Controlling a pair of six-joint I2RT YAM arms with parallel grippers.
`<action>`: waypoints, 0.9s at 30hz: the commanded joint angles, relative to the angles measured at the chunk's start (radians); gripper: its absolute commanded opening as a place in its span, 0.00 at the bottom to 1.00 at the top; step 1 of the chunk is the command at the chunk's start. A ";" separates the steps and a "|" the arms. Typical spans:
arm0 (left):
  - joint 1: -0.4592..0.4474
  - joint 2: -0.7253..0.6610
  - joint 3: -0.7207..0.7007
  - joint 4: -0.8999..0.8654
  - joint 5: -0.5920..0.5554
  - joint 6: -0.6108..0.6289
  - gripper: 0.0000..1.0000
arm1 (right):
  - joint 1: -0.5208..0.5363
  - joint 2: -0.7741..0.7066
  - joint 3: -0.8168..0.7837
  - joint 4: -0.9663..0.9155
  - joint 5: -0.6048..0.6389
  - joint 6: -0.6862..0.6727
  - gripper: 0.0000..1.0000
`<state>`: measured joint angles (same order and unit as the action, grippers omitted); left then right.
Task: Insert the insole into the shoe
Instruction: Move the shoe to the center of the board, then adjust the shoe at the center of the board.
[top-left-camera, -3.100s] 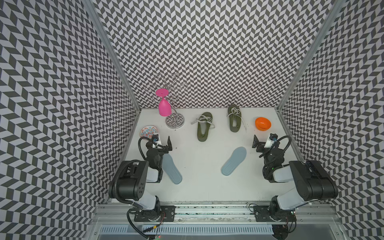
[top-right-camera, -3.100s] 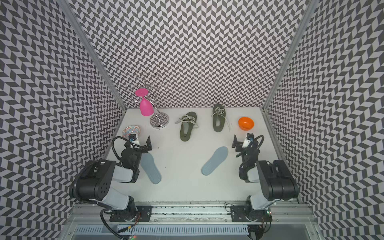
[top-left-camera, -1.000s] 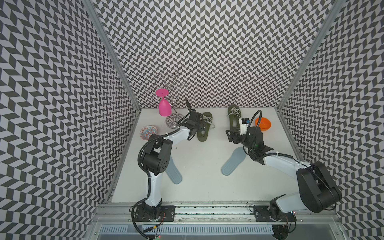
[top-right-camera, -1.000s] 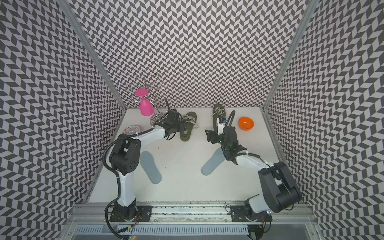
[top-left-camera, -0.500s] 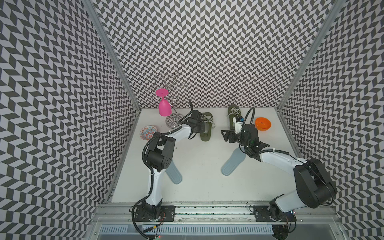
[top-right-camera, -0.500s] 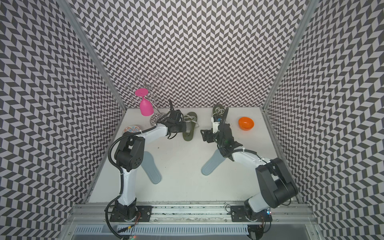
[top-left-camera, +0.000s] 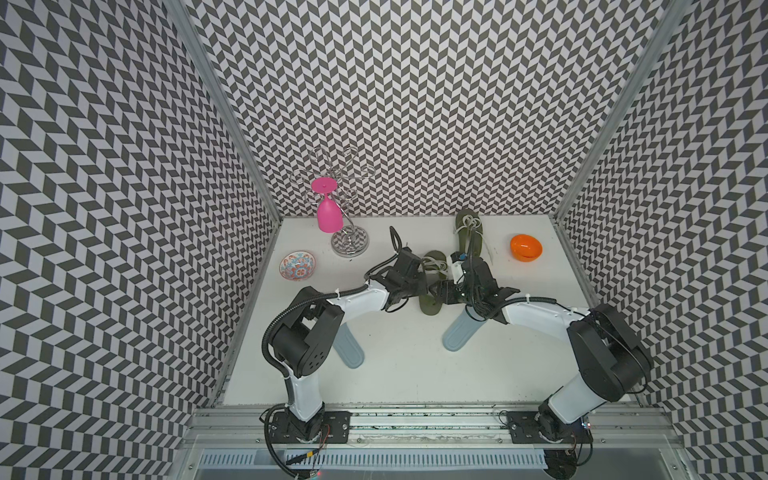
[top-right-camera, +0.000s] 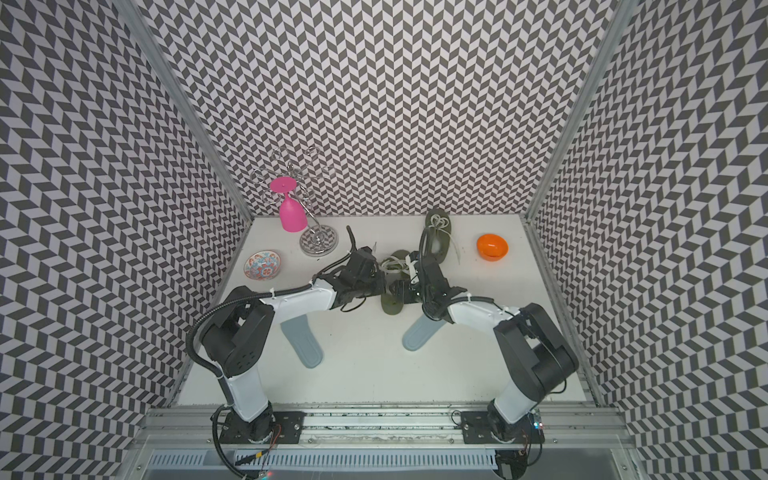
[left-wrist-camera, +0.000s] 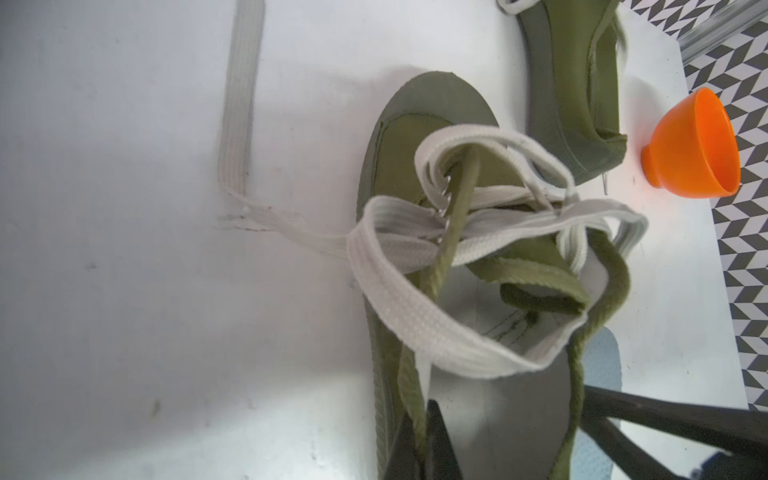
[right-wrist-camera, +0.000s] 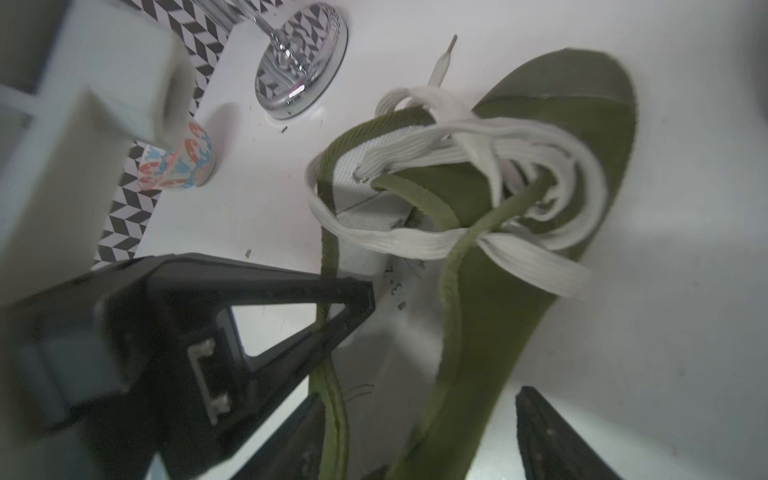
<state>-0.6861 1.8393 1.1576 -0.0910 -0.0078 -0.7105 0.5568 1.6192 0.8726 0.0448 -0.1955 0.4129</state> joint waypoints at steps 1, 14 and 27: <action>-0.011 -0.036 -0.002 0.074 -0.088 -0.062 0.00 | 0.013 -0.003 0.018 -0.012 0.022 0.027 0.72; -0.045 -0.095 -0.091 0.092 -0.146 -0.079 0.00 | 0.002 0.110 0.085 -0.086 0.204 -0.011 0.40; -0.045 -0.107 -0.160 0.092 -0.132 -0.028 0.07 | -0.005 0.203 0.224 -0.091 0.191 -0.058 0.53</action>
<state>-0.7258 1.7332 0.9874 -0.0158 -0.1375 -0.7532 0.5465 1.7969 1.0611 -0.0784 -0.0349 0.3695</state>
